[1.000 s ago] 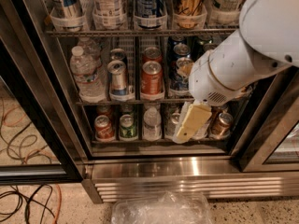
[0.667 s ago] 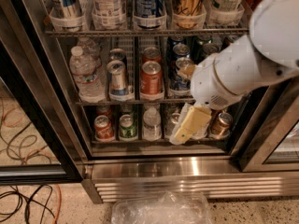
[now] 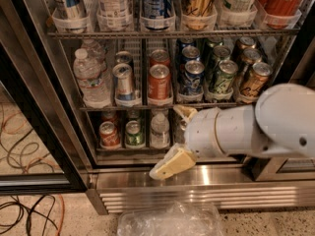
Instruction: Pick water bottle from bottom shelf of fridge
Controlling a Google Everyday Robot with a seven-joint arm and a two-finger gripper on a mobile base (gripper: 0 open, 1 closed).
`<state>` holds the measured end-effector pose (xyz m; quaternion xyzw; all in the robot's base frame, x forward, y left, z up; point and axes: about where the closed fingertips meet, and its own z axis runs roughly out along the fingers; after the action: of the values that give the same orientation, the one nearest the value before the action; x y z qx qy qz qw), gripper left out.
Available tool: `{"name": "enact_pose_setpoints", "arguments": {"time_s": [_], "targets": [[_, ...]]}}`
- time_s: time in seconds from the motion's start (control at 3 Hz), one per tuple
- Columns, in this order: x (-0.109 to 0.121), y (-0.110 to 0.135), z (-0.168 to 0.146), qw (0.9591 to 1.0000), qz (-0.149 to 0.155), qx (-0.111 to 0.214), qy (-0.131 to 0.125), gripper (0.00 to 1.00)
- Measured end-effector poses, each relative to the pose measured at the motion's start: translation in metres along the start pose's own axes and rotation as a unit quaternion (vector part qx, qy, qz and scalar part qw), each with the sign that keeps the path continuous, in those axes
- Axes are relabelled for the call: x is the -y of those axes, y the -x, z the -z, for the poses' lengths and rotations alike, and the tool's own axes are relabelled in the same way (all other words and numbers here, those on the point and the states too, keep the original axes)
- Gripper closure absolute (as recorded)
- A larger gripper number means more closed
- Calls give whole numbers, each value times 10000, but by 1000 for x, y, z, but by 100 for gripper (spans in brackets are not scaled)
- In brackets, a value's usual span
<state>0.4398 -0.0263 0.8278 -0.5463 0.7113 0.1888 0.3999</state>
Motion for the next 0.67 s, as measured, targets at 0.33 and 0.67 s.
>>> {"name": "enact_pose_setpoints", "arguments": {"time_s": [0.33, 0.67], "targets": [[5, 25, -3, 9985, 16, 448, -299, 0], [5, 25, -3, 9986, 20, 446, -298, 0]]}}
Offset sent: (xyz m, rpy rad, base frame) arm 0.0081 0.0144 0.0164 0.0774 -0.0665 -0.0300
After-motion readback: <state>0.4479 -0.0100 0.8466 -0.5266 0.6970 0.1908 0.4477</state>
